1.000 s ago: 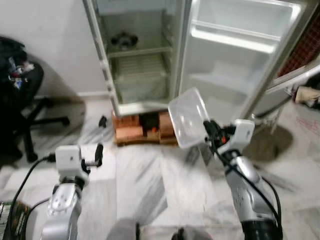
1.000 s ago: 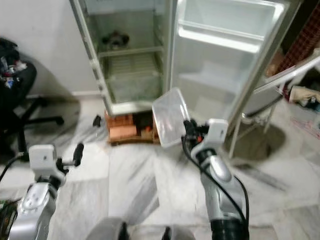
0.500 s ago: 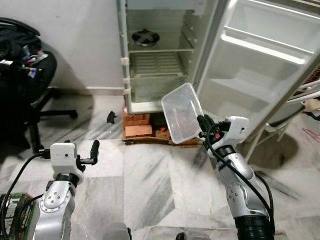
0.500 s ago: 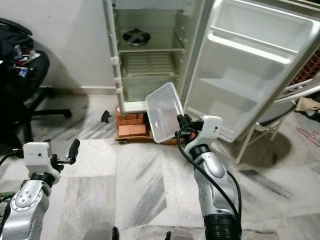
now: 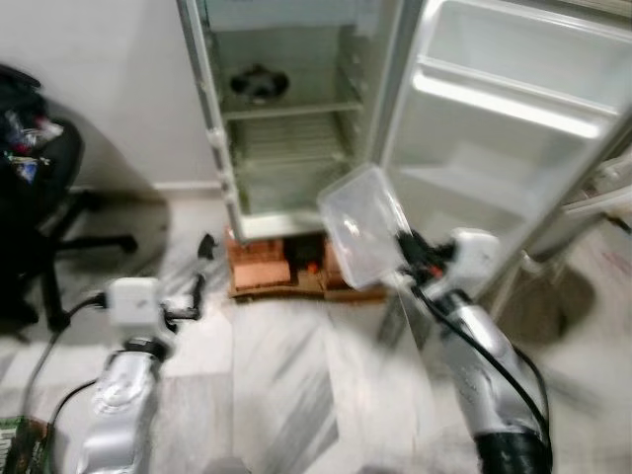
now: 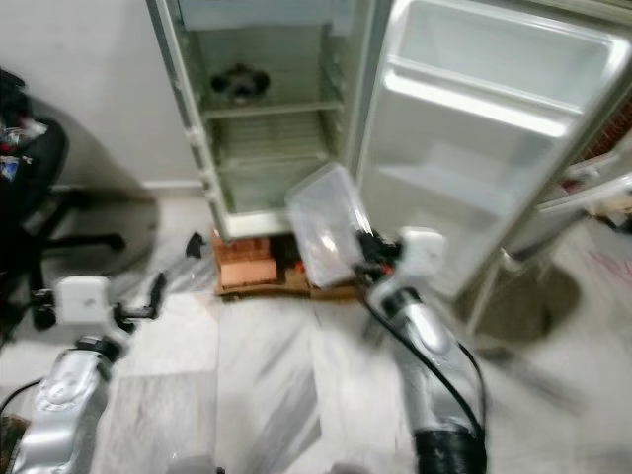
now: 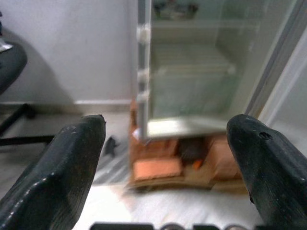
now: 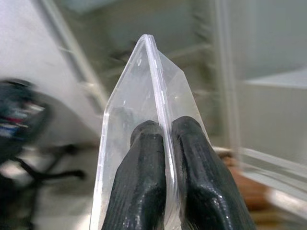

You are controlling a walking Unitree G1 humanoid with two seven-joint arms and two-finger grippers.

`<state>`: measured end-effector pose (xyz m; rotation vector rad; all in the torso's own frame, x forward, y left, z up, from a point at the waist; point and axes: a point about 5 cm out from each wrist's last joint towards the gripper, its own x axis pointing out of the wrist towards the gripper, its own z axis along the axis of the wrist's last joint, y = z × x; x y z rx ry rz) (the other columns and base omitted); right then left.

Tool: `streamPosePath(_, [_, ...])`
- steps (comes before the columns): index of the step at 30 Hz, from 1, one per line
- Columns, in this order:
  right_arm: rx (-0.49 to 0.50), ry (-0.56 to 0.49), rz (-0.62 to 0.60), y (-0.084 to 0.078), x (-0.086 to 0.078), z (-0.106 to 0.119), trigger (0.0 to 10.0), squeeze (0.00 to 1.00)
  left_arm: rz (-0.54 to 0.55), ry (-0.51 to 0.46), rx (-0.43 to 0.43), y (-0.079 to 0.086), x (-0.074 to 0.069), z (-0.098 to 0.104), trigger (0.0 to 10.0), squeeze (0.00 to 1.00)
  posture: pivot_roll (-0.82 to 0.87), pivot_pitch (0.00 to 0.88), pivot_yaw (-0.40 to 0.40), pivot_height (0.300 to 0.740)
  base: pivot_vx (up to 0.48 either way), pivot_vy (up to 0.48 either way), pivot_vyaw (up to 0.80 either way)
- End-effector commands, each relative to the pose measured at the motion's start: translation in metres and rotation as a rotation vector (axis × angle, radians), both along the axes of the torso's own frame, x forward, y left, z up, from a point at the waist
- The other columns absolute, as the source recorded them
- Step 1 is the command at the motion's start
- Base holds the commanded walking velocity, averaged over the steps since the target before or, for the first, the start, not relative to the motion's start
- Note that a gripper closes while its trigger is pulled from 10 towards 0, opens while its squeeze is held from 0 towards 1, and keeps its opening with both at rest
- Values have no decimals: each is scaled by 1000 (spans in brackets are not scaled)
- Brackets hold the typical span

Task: Restocking fridge

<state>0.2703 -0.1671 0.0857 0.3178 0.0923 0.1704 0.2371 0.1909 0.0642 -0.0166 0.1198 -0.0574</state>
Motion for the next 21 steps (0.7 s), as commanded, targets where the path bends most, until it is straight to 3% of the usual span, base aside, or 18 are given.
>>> streamPosePath(1, [26,-55,59,20,8,13,10000,0,56,28,38,19,-8,-4,10000,0,104,72,-50,740,458,0,0])
streamPosePath(7, [27,-55,64,22,9,12,10000,0,57,31,35,20,-9,-5,10000,0,104,73,-48,740,444,0,0])
streamPosePath(21, [26,-57,64,23,10,12,10000,0,55,32,36,19,-7,-5,10000,0,102,77,-46,740,401,261,0])
